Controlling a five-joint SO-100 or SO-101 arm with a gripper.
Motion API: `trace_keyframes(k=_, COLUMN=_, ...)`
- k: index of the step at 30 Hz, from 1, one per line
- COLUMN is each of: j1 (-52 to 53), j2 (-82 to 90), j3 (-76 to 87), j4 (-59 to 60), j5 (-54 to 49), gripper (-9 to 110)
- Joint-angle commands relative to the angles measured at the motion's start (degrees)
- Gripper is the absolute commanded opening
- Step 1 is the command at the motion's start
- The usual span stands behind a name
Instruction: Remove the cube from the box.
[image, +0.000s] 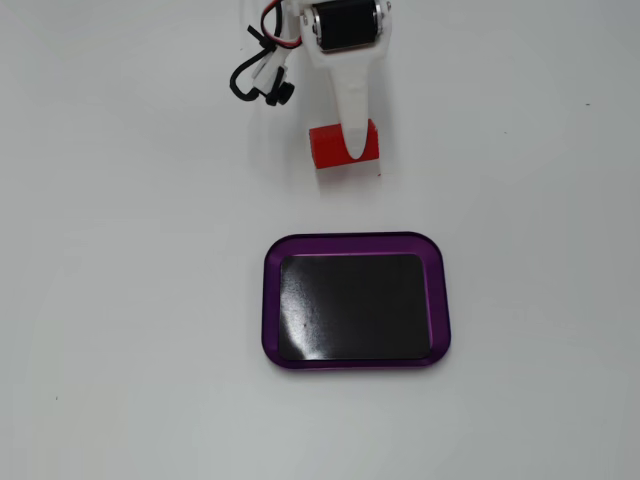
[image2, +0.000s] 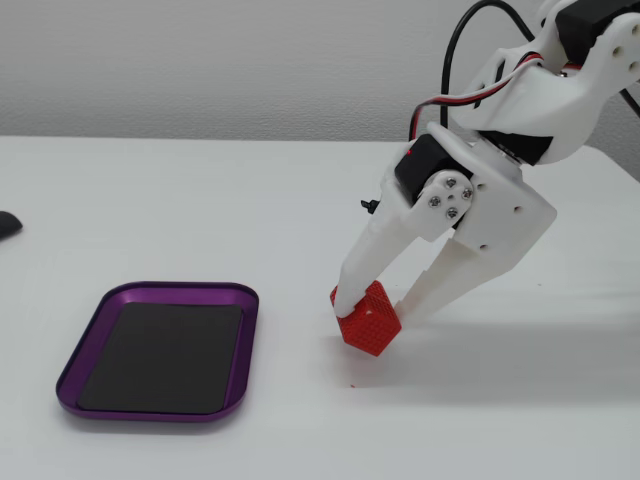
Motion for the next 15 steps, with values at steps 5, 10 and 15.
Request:
trace_keyframes(k=5, j1=0.18, j2=2.20, j3=-0.18, j4=-0.44, j5=-0.26, gripper=15)
trace_keyframes(k=10, j1=0.18, j2=2.64, j3=-0.18, j4=-0.09, j5=0.18, gripper=20)
trace_keyframes(k=15, j1=0.09, j2=3.60, j3=-1.05, j4=3.78, j5=1.41, gripper=19)
